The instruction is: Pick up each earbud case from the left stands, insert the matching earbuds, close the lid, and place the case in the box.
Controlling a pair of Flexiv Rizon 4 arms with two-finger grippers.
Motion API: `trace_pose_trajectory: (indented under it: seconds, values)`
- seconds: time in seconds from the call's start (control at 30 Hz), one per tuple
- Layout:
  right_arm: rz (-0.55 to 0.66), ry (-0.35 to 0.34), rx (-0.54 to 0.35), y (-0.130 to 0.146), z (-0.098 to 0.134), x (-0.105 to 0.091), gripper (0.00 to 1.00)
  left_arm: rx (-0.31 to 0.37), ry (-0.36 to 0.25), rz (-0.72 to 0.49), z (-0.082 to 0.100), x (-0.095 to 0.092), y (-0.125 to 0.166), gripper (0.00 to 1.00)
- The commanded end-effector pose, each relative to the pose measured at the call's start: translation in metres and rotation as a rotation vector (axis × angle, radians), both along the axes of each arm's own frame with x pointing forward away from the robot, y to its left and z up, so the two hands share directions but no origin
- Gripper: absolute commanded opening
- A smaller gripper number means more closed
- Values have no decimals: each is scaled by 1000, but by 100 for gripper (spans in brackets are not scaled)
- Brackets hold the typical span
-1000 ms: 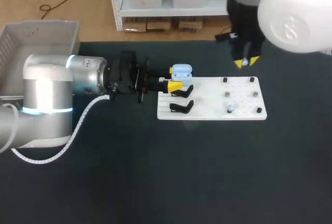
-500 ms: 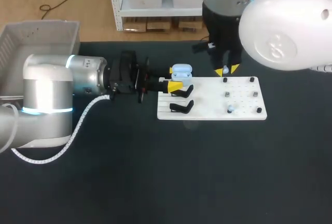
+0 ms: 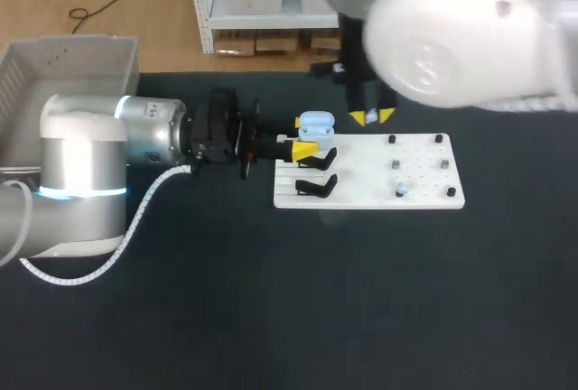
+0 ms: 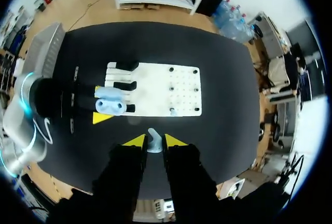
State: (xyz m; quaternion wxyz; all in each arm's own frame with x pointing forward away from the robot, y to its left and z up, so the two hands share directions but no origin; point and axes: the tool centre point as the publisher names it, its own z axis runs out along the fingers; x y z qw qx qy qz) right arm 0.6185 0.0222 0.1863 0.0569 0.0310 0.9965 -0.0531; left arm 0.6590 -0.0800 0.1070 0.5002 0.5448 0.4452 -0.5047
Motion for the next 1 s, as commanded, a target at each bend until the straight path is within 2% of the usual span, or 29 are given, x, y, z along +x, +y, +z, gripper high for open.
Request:
trace_pose_trajectory:
  seconds: [0.03, 0.23, 0.47, 0.77, 1.0]
  values:
    - [-129, 103, -54, 23, -1, 20, 0, -4, 0, -1, -2, 1, 0, 0]
    - [-189, 118, -48, 22, -7, 19, 0, 3, -10, -6, -7, -3, -2, 0]
    - [-192, 119, -48, 20, -8, 18, 0, 30, -40, -25, -14, -7, -11, 0]
    - [-196, 120, -67, 20, -10, 18, 0, 23, -40, -16, -15, -1, -18, 0]
    - [-272, 136, -82, 24, -10, 18, 0, 22, -52, 3, -15, 1, -19, 0]
